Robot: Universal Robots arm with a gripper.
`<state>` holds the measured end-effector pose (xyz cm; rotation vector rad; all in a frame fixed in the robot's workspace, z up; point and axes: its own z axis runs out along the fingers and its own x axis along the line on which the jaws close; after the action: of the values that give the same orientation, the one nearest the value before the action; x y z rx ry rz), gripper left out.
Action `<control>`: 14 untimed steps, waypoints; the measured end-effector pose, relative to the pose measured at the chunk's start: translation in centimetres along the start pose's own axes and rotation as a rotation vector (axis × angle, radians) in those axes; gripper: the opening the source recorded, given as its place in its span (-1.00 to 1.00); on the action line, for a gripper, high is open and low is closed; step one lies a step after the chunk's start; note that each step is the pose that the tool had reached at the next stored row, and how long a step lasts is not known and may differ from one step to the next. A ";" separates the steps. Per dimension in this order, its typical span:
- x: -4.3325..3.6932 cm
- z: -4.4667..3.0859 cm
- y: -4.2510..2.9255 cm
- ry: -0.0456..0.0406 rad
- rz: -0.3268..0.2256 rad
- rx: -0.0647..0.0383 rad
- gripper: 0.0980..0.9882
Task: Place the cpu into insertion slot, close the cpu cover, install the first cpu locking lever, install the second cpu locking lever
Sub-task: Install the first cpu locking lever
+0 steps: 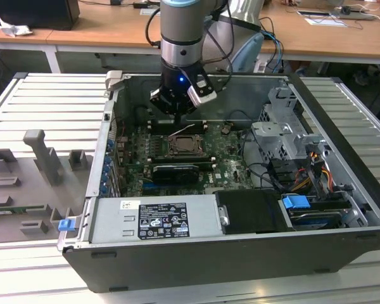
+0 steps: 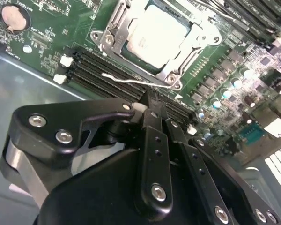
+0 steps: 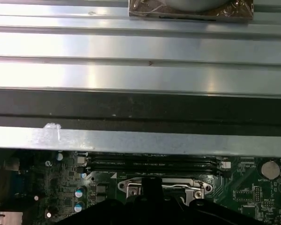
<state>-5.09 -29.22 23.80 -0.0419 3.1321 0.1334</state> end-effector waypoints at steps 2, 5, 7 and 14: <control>-0.27 0.26 -0.03 -0.0001 0.000 -0.001 -0.98; -0.60 0.50 -0.06 0.0000 0.000 -0.003 -0.98; -0.62 0.58 -0.06 -0.0001 0.000 -0.003 -0.98; -0.66 0.97 -0.10 0.0008 -0.011 -0.004 -0.98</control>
<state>-4.42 -29.22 22.83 -0.0594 3.1319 0.1399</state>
